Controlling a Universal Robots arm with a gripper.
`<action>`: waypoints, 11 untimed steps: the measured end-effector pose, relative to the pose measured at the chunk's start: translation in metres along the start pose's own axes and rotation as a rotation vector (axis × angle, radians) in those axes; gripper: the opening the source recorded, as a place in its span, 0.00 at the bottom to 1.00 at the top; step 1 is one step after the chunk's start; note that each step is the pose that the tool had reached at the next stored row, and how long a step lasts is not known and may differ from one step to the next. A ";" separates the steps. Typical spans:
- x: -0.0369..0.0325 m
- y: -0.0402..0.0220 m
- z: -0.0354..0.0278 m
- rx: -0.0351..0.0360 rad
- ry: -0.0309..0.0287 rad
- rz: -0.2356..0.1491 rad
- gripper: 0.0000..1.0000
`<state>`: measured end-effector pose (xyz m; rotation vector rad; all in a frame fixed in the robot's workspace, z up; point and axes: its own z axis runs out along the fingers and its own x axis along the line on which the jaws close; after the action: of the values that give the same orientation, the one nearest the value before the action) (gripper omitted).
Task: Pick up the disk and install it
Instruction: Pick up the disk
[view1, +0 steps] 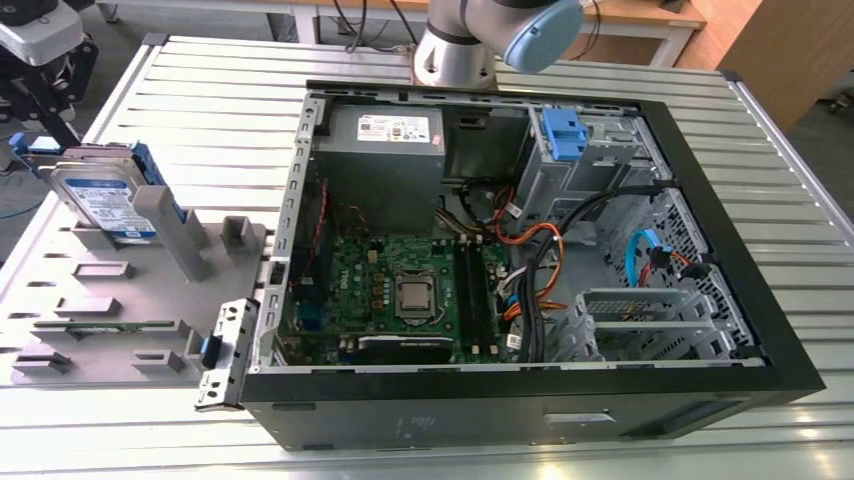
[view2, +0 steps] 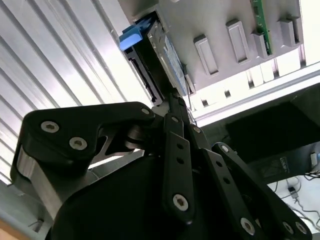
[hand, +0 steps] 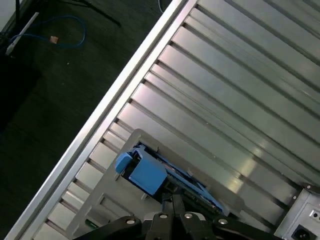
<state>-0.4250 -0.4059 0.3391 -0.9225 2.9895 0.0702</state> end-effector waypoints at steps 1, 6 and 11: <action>0.0000 0.0000 0.0000 -0.0004 0.0007 -0.018 0.11; 0.0000 0.0000 0.0000 -0.0027 0.0044 -0.109 0.11; 0.0000 0.0000 0.0001 -0.0041 0.0065 -0.164 0.11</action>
<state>-0.4250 -0.4059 0.3390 -1.1653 2.9075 0.0715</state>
